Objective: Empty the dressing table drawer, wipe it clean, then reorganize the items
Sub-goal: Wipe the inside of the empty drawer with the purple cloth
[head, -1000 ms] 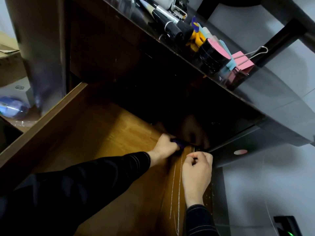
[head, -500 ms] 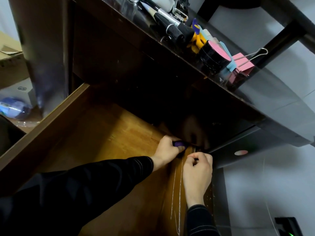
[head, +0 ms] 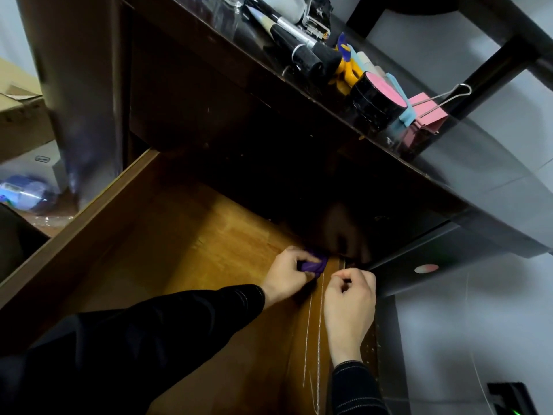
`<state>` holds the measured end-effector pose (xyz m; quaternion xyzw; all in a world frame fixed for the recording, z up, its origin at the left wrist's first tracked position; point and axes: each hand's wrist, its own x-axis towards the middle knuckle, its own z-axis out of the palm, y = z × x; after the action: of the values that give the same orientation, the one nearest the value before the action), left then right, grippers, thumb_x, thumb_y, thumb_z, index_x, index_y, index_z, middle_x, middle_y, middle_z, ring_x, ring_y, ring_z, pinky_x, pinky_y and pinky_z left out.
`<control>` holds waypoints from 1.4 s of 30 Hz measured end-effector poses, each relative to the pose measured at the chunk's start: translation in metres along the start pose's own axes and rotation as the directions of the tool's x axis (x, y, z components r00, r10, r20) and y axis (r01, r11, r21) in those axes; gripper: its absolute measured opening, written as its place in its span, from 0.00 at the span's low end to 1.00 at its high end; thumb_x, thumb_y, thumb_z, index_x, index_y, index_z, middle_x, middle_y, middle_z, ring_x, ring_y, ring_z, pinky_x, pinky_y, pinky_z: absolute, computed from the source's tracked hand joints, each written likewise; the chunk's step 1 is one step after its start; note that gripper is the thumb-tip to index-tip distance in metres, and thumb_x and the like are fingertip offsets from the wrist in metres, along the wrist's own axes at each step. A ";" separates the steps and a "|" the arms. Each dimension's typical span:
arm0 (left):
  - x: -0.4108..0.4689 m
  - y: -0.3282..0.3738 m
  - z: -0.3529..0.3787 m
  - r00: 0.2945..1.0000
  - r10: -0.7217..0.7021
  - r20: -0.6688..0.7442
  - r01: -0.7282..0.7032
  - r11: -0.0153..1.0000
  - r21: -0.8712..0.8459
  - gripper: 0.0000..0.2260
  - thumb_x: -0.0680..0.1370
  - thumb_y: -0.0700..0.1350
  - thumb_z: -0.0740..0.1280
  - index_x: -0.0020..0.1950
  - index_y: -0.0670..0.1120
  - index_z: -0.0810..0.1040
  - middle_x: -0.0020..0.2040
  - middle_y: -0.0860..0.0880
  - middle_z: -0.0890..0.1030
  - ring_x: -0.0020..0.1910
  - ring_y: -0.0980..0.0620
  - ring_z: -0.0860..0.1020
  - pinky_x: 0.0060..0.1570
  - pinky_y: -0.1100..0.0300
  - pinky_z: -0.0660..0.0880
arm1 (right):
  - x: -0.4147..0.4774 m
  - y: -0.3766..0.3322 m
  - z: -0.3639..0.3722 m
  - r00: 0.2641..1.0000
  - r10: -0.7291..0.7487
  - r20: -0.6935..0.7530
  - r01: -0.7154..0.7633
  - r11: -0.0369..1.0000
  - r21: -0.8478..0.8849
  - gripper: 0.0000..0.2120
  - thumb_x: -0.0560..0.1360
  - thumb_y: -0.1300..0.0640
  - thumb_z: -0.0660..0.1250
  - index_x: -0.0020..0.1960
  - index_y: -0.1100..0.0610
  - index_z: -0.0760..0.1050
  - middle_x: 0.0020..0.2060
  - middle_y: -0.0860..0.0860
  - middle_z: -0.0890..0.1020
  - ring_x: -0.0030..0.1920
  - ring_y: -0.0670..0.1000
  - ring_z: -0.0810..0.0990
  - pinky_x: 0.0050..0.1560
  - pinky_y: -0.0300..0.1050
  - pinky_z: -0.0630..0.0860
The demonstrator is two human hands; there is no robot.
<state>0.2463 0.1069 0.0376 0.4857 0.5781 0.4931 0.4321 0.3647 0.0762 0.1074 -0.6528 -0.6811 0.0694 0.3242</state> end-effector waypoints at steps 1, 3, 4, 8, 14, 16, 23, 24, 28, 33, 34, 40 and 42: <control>-0.001 -0.004 -0.002 0.999 -0.044 0.027 0.044 0.999 0.016 0.13 0.75 0.36 0.72 0.58 0.47 0.84 0.58 0.47 0.78 0.57 0.50 0.76 0.66 0.59 0.71 | 0.000 0.000 0.000 1.000 0.003 0.002 -0.003 1.000 0.001 0.06 0.78 0.63 0.67 0.44 0.55 0.78 0.52 0.49 0.73 0.39 0.41 0.73 0.34 0.35 0.67; 0.000 -0.003 -0.006 0.993 -0.100 0.070 0.101 0.995 -0.013 0.12 0.74 0.35 0.72 0.56 0.45 0.85 0.56 0.48 0.81 0.56 0.50 0.78 0.66 0.56 0.73 | -0.001 0.000 0.001 1.000 0.011 0.001 -0.011 1.000 0.000 0.05 0.78 0.63 0.67 0.45 0.54 0.78 0.52 0.48 0.74 0.38 0.41 0.73 0.34 0.34 0.66; 0.002 0.002 -0.008 0.992 -0.100 0.080 0.104 0.994 -0.042 0.12 0.75 0.34 0.72 0.56 0.44 0.85 0.54 0.48 0.83 0.55 0.51 0.80 0.65 0.55 0.75 | -0.001 0.000 0.000 1.000 0.016 -0.003 -0.016 1.000 0.001 0.05 0.78 0.62 0.67 0.45 0.54 0.78 0.51 0.48 0.74 0.38 0.41 0.73 0.34 0.34 0.66; 0.004 0.027 -0.007 0.998 -0.006 0.061 0.020 0.975 -0.220 0.12 0.76 0.35 0.71 0.57 0.44 0.84 0.50 0.51 0.85 0.52 0.53 0.82 0.58 0.57 0.79 | -0.001 0.002 -0.002 0.996 0.086 -0.028 -0.083 0.993 0.078 0.05 0.79 0.62 0.64 0.48 0.52 0.75 0.47 0.48 0.77 0.38 0.43 0.76 0.34 0.35 0.68; -0.006 0.010 -0.013 0.991 0.051 0.127 -0.043 0.997 -0.067 0.13 0.77 0.37 0.71 0.61 0.45 0.83 0.51 0.55 0.79 0.51 0.56 0.78 0.57 0.69 0.73 | -0.001 0.005 -0.001 0.969 0.246 0.033 -0.247 0.946 0.210 0.07 0.83 0.60 0.59 0.53 0.52 0.75 0.40 0.50 0.80 0.38 0.49 0.79 0.34 0.41 0.69; -0.007 0.003 -0.017 0.980 -0.049 0.193 0.052 0.999 -0.011 0.12 0.77 0.36 0.71 0.60 0.43 0.84 0.52 0.52 0.82 0.54 0.53 0.79 0.58 0.67 0.74 | -0.001 0.004 -0.002 0.970 0.241 0.036 -0.243 0.949 0.201 0.07 0.83 0.60 0.59 0.53 0.52 0.74 0.39 0.50 0.79 0.37 0.49 0.78 0.34 0.41 0.69; -0.006 0.032 -0.016 0.984 0.087 0.156 -0.052 0.975 -0.215 0.13 0.80 0.37 0.68 0.63 0.45 0.82 0.53 0.52 0.84 0.53 0.55 0.82 0.58 0.60 0.78 | -0.001 0.003 -0.002 0.971 0.238 0.026 -0.238 0.950 0.201 0.08 0.83 0.59 0.58 0.51 0.51 0.74 0.39 0.49 0.79 0.38 0.48 0.78 0.34 0.40 0.68; -0.007 0.032 -0.015 0.984 0.097 0.150 -0.066 0.977 -0.200 0.13 0.80 0.36 0.68 0.63 0.44 0.82 0.54 0.49 0.84 0.54 0.53 0.82 0.60 0.58 0.78 | -0.001 0.003 -0.002 0.971 0.239 0.023 -0.239 0.951 0.198 0.08 0.83 0.59 0.58 0.51 0.50 0.74 0.39 0.48 0.79 0.37 0.47 0.78 0.34 0.40 0.68; -0.009 0.009 -0.019 0.979 0.004 0.204 -0.017 0.998 0.061 0.14 0.79 0.37 0.68 0.64 0.45 0.82 0.62 0.46 0.79 0.61 0.50 0.76 0.70 0.54 0.69 | -0.001 0.003 -0.002 0.970 0.241 0.029 -0.242 0.953 0.183 0.08 0.83 0.59 0.58 0.51 0.48 0.73 0.35 0.49 0.79 0.33 0.47 0.77 0.32 0.38 0.68; -0.010 0.019 -0.018 0.981 -0.006 0.191 0.011 1.000 -0.024 0.12 0.80 0.36 0.68 0.62 0.44 0.82 0.56 0.49 0.82 0.56 0.52 0.78 0.67 0.54 0.73 | -0.001 0.003 -0.002 0.971 0.237 0.031 -0.238 0.954 0.185 0.08 0.83 0.58 0.58 0.51 0.49 0.74 0.36 0.49 0.79 0.33 0.48 0.77 0.32 0.39 0.68; -0.009 0.027 -0.016 0.986 0.024 0.165 -0.009 0.996 -0.089 0.12 0.80 0.37 0.68 0.62 0.44 0.83 0.54 0.48 0.83 0.54 0.51 0.80 0.65 0.53 0.75 | -0.001 0.003 -0.002 0.971 0.236 0.029 -0.237 0.953 0.189 0.08 0.83 0.58 0.58 0.51 0.49 0.74 0.36 0.49 0.79 0.34 0.48 0.78 0.32 0.40 0.68; -0.011 0.030 -0.016 0.986 0.062 0.153 -0.035 0.985 -0.171 0.12 0.79 0.36 0.68 0.62 0.42 0.82 0.56 0.45 0.83 0.55 0.48 0.81 0.62 0.51 0.77 | -0.002 0.002 -0.003 0.971 0.234 0.039 -0.237 0.950 0.202 0.08 0.83 0.59 0.58 0.51 0.50 0.74 0.36 0.50 0.79 0.34 0.48 0.78 0.33 0.39 0.68; -0.013 0.013 -0.020 0.978 -0.031 0.208 0.046 0.996 -0.071 0.12 0.80 0.35 0.67 0.62 0.42 0.82 0.58 0.47 0.81 0.57 0.50 0.79 0.67 0.51 0.73 | -0.002 0.002 -0.004 0.971 0.235 0.051 -0.240 0.949 0.206 0.07 0.83 0.58 0.58 0.52 0.50 0.74 0.36 0.51 0.79 0.34 0.49 0.77 0.33 0.40 0.69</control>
<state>0.2303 0.0912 0.0532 0.5063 0.5204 0.4530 0.5173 0.3686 0.0734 0.1083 -0.6910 -0.5906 0.1882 0.3718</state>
